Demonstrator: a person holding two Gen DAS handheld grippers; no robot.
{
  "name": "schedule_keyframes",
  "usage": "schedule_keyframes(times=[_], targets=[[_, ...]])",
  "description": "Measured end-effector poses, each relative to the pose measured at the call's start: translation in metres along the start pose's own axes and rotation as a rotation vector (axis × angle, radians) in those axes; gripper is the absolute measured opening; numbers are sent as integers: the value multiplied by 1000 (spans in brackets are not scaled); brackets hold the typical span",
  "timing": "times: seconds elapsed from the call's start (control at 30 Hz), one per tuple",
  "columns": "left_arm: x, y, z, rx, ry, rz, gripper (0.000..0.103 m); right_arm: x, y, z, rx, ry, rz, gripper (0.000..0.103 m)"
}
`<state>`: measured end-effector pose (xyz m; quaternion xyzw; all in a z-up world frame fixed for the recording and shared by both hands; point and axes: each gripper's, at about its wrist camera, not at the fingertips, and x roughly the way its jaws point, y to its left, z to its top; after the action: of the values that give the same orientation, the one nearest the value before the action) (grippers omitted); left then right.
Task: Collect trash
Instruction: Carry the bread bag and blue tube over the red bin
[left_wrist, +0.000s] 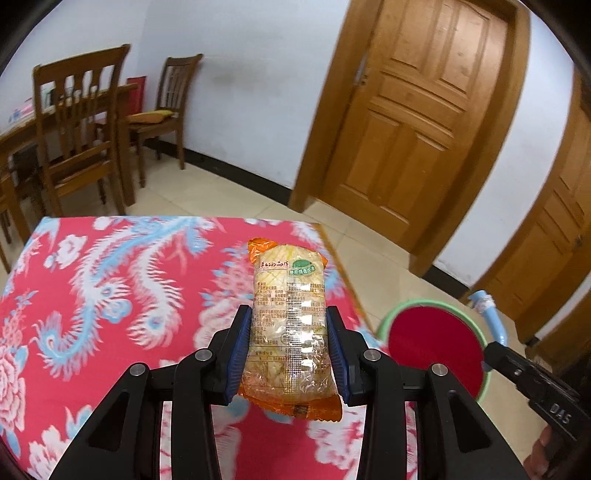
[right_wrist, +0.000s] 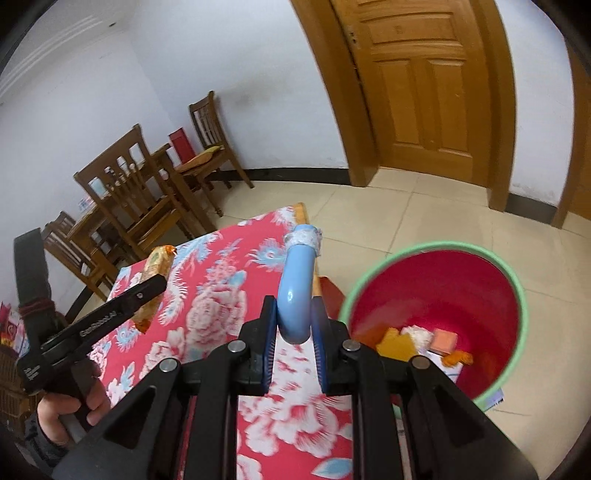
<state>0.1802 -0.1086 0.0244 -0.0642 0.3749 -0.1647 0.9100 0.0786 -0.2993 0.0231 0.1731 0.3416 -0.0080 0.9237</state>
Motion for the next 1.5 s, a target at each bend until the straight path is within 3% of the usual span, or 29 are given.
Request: schedule_keyframes(times=[0.4,0.9,1.17,1.3,1.5], targets=[[21,-60,-22,86,69,-109,40,-2,-58,-22,97,36,-77,20],[59,-104,-51,152,167,-175,40,26,-129,-55,221,135,-177,21],[75,-117,-60,171,204,-192,40,31,-142,-59,245,144,-200,21],[81,-122,-63,181,217,-198,40,29,-148,-60,266,141,-196,32],[90,-129,-66,203,236,-209,40,22,-150,-59,272,130,-186,33]])
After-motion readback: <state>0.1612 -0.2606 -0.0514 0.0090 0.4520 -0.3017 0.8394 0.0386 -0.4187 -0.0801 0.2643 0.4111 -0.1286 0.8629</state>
